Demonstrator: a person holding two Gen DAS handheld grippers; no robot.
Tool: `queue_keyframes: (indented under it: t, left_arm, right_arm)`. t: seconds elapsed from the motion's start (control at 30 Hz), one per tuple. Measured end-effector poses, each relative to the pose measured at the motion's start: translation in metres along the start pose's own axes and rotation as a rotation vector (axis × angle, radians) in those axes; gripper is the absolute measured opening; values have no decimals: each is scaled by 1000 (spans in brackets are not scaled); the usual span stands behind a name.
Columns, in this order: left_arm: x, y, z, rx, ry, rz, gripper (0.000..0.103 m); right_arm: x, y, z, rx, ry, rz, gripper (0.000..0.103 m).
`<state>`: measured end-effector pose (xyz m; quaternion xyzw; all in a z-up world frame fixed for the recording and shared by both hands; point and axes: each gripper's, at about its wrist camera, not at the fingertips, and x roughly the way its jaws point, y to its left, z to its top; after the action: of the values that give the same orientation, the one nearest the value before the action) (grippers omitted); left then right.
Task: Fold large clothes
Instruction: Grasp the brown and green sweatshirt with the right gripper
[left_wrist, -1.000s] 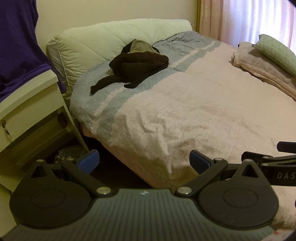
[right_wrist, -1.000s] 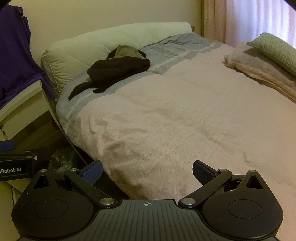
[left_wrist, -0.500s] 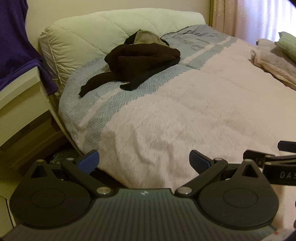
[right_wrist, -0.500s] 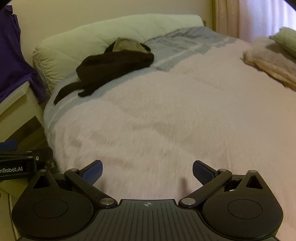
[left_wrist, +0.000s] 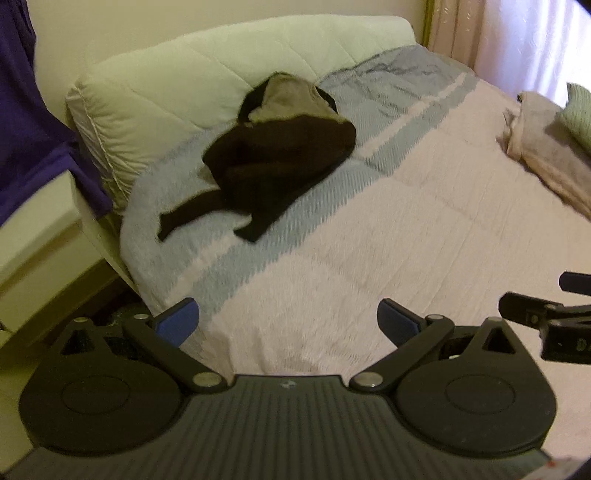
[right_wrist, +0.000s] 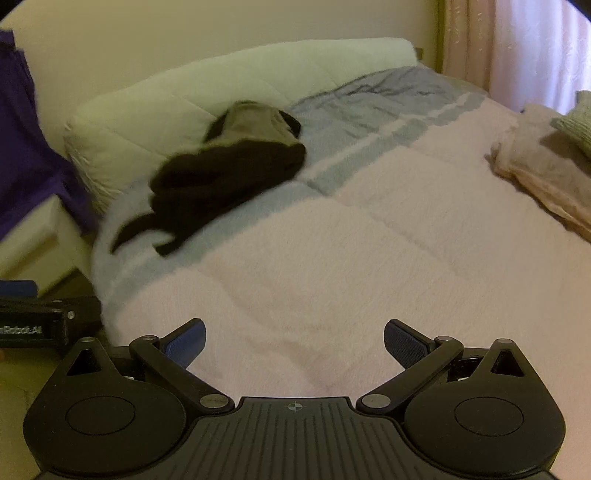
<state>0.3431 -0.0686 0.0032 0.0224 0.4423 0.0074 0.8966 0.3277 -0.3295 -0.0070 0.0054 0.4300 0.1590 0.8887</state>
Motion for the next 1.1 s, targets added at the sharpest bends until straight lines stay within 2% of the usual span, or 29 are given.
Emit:
queue_keyframes:
  t: [0.1, 0.27, 0.47, 0.63, 0.77, 0.87, 1.1]
  left_arm:
    - [-22, 0, 27, -29, 10, 7, 102]
    - [-44, -2, 54, -85, 2, 26, 102]
    - [-28, 14, 78, -122, 12, 46, 100]
    - [18, 49, 108, -124, 29, 23, 97]
    - [73, 78, 144, -65, 58, -3, 91]
    - [114, 101, 173, -36, 82, -41, 88]
    - [200, 147, 233, 27, 84, -102, 83]
  right_arm:
    - [-22, -3, 29, -12, 26, 13, 101]
    - [-44, -7, 69, -18, 9, 55, 101]
    - [-28, -2, 105, 10, -8, 70, 101]
    - [16, 10, 132, 62, -6, 43, 101]
    - [67, 21, 154, 155, -15, 7, 101]
    - [109, 32, 173, 228, 16, -12, 101]
    - [199, 59, 204, 295, 27, -79, 101]
